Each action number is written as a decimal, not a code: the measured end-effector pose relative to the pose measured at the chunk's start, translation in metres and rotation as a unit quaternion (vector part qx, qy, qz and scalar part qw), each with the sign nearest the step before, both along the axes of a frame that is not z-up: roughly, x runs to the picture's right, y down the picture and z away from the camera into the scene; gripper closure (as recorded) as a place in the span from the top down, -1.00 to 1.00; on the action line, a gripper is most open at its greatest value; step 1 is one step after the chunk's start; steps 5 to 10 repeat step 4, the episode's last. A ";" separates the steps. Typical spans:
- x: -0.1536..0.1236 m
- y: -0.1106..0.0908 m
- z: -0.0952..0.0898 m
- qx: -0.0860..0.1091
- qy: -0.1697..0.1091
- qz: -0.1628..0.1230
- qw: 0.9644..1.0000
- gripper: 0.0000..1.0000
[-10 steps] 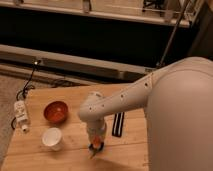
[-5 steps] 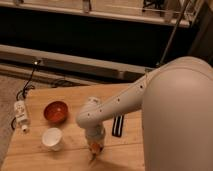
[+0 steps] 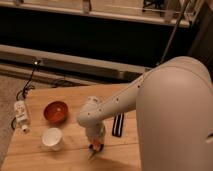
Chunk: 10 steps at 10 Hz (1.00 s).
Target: Place the pepper on the white sponge
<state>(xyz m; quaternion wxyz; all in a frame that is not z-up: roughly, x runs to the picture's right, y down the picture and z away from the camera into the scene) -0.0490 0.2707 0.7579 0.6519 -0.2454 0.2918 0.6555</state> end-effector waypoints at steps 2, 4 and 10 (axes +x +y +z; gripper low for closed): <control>-0.002 -0.001 -0.001 -0.005 -0.008 0.009 1.000 0.60; -0.004 -0.026 -0.013 0.007 -0.031 0.034 0.999 0.60; -0.004 -0.026 -0.013 0.007 -0.031 0.034 0.999 0.60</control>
